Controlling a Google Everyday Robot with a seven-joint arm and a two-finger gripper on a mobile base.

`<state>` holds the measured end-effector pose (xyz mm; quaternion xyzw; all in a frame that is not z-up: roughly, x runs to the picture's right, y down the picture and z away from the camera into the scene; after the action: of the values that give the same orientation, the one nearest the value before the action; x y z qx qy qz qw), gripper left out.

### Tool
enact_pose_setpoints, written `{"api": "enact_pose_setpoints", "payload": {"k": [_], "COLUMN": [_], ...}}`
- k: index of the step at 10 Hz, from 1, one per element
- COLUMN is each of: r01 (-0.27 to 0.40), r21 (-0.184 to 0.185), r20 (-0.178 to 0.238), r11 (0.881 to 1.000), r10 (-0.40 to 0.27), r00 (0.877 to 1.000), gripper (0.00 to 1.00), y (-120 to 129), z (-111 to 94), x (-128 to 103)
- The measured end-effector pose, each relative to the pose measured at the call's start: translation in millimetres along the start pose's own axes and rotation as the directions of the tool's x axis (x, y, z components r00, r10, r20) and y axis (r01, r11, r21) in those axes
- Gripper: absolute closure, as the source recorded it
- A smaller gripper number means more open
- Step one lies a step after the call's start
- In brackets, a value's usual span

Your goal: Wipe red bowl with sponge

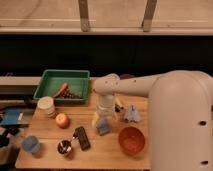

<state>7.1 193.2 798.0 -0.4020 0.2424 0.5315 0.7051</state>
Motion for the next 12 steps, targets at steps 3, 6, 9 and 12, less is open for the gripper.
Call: {"api": "enact_pose_setpoints", "payload": {"k": [3, 6, 9, 12], "r01": [-0.002, 0.022, 0.05, 0.061], "r21": [0.002, 0.03, 0.033, 0.022], "r20": [0.036, 0.05, 0.026, -0.004], "r11": [1.0, 0.999, 0.998, 0.998], "r10": [0.002, -0.023, -0.051, -0.061], "r00": [0.999, 0.998, 0.998, 0.998], "gripper": [0.2, 0.2, 0.2, 0.2], "y": [0, 8, 12, 9], "z": [-12, -16, -3, 10], "x": [-1, -19, -38, -47]}}
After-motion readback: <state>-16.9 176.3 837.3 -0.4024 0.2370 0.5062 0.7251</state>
